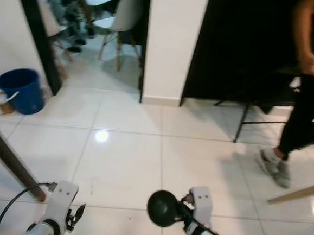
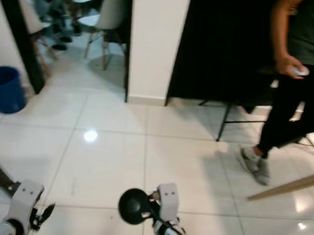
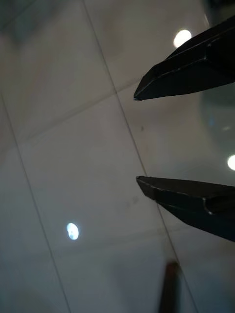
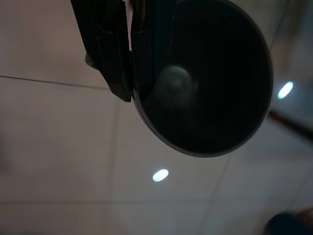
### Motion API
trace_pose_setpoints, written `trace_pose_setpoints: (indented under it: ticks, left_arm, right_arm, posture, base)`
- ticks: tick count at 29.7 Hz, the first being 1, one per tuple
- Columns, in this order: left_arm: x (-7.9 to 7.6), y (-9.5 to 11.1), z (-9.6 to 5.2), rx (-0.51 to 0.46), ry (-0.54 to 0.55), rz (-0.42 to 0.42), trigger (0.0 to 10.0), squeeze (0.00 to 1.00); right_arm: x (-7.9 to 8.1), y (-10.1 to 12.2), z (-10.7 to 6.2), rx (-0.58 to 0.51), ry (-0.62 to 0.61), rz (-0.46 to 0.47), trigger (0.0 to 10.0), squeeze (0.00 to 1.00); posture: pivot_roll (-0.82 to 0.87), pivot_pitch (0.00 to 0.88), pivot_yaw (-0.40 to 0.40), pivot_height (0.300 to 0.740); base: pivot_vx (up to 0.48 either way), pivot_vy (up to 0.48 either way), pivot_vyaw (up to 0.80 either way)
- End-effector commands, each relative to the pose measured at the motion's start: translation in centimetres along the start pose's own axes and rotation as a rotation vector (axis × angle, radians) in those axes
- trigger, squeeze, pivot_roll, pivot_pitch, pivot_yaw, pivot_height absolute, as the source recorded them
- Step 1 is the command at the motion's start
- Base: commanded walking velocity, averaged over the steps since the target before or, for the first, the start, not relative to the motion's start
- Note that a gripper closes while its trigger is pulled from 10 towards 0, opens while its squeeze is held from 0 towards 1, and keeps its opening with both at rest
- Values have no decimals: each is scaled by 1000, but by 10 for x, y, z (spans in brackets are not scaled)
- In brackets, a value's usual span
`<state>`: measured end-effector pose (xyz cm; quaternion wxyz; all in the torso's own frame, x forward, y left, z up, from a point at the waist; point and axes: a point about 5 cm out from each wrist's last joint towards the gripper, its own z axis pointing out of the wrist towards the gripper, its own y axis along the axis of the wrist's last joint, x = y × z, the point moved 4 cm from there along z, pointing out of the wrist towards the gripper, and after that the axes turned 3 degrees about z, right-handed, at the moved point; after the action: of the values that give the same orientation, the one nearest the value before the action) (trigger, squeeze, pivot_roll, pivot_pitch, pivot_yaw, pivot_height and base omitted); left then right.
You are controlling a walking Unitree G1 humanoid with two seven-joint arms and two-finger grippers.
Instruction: Setting the table
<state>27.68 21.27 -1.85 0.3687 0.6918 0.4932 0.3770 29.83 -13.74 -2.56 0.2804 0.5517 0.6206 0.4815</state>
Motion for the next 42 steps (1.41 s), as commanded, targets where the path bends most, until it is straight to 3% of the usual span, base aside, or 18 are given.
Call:
trace_pose_setpoints:
  ticks: [1,24,27,28,30,34,42]
  left_arm:
    - [1,-18,-6,55,3,-20,10000,0]
    - [4,-12,-1,36,7,-9,10000,0]
    - [3,-11,0,30,-5,13,10000,0]
    - [0,-6,1,17,-43,91,10000,0]
    - [0,0,4,8,-47,127,10000,0]
    - [10,7,10,1,21,164,10000,0]
    - [2,20,20,-21,5,203,10000,0]
  right_arm:
    - [7,-5,0,9,17,3,10000,0]
    - [3,4,5,-18,-1,-1,10000,0]
    - [3,5,5,-20,-2,-3,10000,0]
    - [3,6,6,-23,-4,-3,10000,0]
    - [2,8,6,-28,-11,-3,10000,0]
    - [-1,9,6,-34,-25,-10,10000,0]
    - [1,14,9,-48,-26,-16,10000,0]
  posture:
    - [32,27,64,740]
    - [36,20,63,740]
    - [34,18,64,740]
    - [34,16,65,740]
    - [34,14,68,740]
    - [30,11,72,740]
    - [32,5,65,740]
  base:
    - [0,0,-800]
    - [0,0,-800]
    - [0,0,-800]
    - [0,0,-800]
    - [0,0,-800]
    - [0,0,-800]
    - [0,0,-800]
